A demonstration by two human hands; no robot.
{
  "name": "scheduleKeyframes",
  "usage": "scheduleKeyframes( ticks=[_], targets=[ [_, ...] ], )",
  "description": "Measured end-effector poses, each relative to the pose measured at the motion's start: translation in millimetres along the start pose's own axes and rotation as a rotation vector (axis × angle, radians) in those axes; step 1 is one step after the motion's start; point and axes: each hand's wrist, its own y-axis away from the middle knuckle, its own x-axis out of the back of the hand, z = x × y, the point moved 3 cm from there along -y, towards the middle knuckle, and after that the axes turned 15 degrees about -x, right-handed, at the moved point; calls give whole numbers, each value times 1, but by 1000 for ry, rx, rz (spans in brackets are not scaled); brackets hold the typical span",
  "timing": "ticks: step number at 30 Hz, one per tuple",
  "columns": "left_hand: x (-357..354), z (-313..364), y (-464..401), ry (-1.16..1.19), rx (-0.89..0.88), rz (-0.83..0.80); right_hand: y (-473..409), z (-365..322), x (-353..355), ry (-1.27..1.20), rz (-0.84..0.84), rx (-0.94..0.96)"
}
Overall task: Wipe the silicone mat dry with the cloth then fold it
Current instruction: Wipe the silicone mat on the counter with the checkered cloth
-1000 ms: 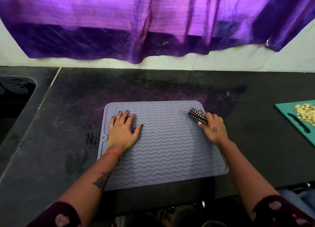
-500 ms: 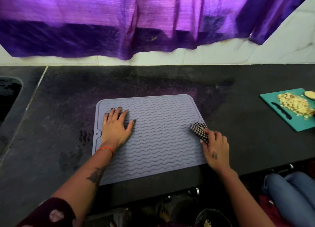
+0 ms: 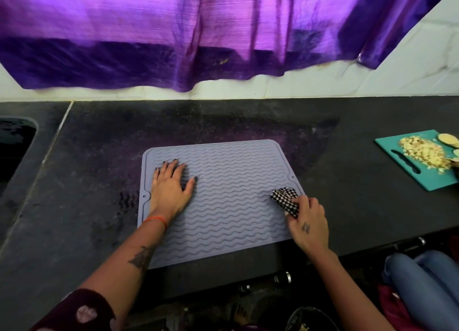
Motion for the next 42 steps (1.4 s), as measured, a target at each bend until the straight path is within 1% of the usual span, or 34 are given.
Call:
scheduleKeyframes(
  ticks=[3, 6, 8, 11, 12, 14, 17, 20, 24, 28, 31, 34, 38, 42],
  targets=[
    [1, -2, 1, 49, 11, 33, 14, -17, 0, -58, 12, 30],
    [2, -2, 2, 85, 9, 60, 42, -35, -18, -34, 3, 121],
    [3, -3, 3, 108, 14, 68, 42, -39, -19, -31, 14, 143],
    [5, -3, 4, 151, 23, 94, 30, -44, -11, -35, -27, 128],
    [6, -4, 4, 165, 23, 105, 32, -50, -11, -37, -14, 139],
    [8, -5, 5, 191, 27, 120, 45, -65, -14, -39, -5, 185],
    [11, -5, 8, 234, 25, 137, 64, -75, -33, 4, -58, 262],
    [14, -7, 12, 266, -4, 156, 55, -78, -29, 19, -54, 272],
    [21, -22, 23, 179, -18, 160, 60, -96, -25, -26, -52, 328],
    [34, -42, 33, 129, 28, 191, 79, -112, -45, 11, -145, 420],
    [42, -54, 38, 76, 45, 189, 74, -115, -44, -4, -158, 426],
    [47, -69, 42, 44, 70, 180, 83, -128, -40, -53, -133, 495],
    [47, -85, 49, 35, 118, 169, 107, -144, -58, -6, -215, 589],
    [50, -93, 49, 31, 141, 177, 98, -149, -59, 22, -279, 623]
  ],
)
